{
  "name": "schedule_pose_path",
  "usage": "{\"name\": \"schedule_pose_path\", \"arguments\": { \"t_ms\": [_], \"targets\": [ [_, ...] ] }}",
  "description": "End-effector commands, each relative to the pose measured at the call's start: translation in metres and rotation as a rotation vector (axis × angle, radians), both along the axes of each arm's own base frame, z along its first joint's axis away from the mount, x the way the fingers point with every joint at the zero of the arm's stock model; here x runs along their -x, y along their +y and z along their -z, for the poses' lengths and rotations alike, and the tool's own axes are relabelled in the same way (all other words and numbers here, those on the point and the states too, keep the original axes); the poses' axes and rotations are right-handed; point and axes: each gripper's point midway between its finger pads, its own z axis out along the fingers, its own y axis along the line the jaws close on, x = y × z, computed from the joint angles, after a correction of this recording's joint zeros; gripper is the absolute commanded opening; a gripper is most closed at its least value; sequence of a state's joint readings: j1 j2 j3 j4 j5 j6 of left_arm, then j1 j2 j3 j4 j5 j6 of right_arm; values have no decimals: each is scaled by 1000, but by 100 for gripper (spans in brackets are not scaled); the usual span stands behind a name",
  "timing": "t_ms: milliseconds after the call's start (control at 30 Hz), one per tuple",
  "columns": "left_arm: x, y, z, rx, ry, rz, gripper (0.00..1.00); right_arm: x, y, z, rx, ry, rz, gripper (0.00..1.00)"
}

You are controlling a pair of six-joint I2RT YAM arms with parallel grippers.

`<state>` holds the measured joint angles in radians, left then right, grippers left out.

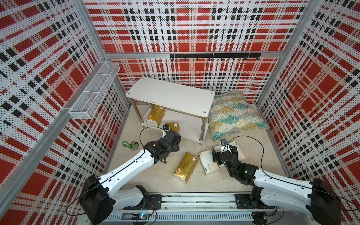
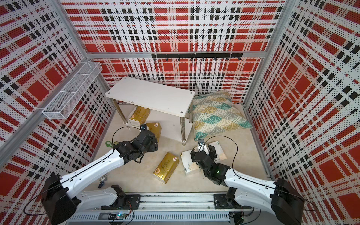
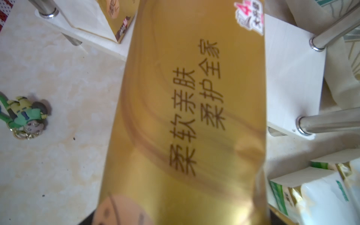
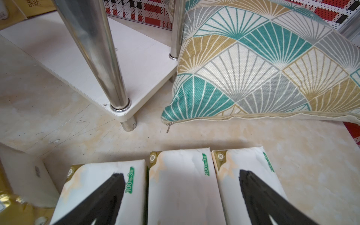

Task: Place the tissue boxes on the shelf by color
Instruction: Place a box of tissues on the shelf.

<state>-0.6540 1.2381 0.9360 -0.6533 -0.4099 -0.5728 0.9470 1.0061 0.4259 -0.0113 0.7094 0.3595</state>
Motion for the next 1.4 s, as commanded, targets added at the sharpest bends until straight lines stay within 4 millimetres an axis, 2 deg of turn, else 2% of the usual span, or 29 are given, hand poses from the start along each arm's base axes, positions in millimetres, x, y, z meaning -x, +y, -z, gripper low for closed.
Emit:
{"name": "schedule_pose_path", "arguments": {
  "t_ms": [0, 267, 500, 867, 1033, 1367],
  "targets": [
    [-29, -4, -14, -35, -53, 82, 77, -3, 4, -12, -23, -13, -2, 100],
    [-77, -15, 0, -159, -52, 191, 77, 1, 0, -15, -41, -12, 8, 100],
    [-114, -10, -5, -93, -93, 154, 76, 3, -4, -14, -36, 0, 16, 100],
    [-144, -9, 19, -76, -88, 178, 76, 1, 0, -13, -26, 16, 16, 100],
    [-151, -14, 20, -64, -100, 194, 76, 2, -2, -13, -31, 18, 23, 100],
    [-159, -10, 28, -79, -88, 184, 76, 4, -6, -12, -33, 22, 29, 100]
  ]
}}
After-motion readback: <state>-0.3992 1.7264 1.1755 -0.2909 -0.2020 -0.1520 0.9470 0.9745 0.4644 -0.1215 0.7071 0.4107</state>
